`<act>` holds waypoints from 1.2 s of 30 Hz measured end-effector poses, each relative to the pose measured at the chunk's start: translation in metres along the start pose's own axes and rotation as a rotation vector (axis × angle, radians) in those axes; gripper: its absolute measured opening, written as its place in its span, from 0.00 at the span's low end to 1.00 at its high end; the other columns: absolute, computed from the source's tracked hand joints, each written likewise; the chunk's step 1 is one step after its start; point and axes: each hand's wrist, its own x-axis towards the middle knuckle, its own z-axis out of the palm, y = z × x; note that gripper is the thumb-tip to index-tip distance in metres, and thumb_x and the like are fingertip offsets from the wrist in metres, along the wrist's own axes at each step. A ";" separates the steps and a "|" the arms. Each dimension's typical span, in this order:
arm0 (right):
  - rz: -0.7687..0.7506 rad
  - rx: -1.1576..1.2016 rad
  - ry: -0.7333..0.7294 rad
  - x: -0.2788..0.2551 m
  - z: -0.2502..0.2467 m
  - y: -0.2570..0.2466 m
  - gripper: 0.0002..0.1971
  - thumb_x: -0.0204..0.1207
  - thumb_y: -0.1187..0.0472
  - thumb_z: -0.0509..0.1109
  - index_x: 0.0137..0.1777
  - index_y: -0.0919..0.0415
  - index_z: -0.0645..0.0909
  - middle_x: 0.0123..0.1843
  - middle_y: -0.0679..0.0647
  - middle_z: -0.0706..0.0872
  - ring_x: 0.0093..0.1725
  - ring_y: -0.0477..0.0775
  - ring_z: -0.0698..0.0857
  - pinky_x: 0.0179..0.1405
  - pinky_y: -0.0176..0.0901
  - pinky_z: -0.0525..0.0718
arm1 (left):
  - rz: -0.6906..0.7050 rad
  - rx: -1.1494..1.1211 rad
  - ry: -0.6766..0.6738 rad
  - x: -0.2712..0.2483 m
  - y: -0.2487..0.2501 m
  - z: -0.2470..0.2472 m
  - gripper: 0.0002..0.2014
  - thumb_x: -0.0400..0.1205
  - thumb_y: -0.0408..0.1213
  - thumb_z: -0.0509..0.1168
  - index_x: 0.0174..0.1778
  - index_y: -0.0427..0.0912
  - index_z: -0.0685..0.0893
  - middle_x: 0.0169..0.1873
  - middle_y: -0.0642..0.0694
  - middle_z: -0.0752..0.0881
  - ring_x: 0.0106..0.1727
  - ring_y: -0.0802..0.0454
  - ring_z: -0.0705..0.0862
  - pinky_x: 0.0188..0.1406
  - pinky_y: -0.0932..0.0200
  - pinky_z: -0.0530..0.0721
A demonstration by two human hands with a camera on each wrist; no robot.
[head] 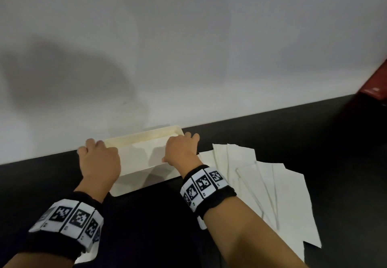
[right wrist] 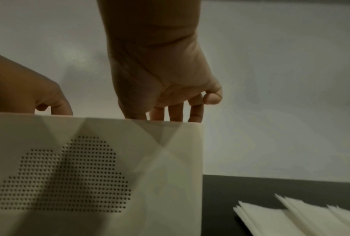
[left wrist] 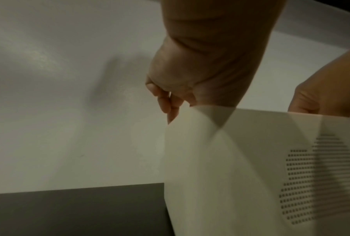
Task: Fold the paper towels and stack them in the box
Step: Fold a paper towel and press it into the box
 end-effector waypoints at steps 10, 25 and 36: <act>0.062 0.698 0.111 -0.055 -0.024 0.090 0.17 0.77 0.50 0.68 0.65 0.52 0.82 0.64 0.50 0.85 0.66 0.53 0.80 0.69 0.49 0.75 | 0.029 -0.529 0.194 -0.027 0.041 -0.054 0.16 0.78 0.34 0.63 0.62 0.44 0.83 0.58 0.38 0.82 0.59 0.37 0.73 0.57 0.47 0.68; 1.103 1.100 -0.072 -0.111 0.119 0.328 0.28 0.74 0.61 0.74 0.71 0.69 0.70 0.66 0.67 0.78 0.63 0.66 0.80 0.58 0.56 0.81 | 0.048 -1.277 -0.756 -0.090 0.298 -0.074 0.10 0.80 0.39 0.66 0.46 0.34 0.79 0.40 0.45 0.80 0.56 0.43 0.82 0.54 0.56 0.81; 0.777 1.073 -0.136 -0.079 0.113 0.307 0.17 0.78 0.64 0.69 0.66 0.66 0.79 0.54 0.56 0.84 0.50 0.54 0.83 0.57 0.45 0.82 | -0.137 -1.524 -0.696 -0.082 0.325 -0.050 0.27 0.76 0.34 0.69 0.70 0.30 0.71 0.52 0.40 0.82 0.47 0.48 0.81 0.31 0.64 0.76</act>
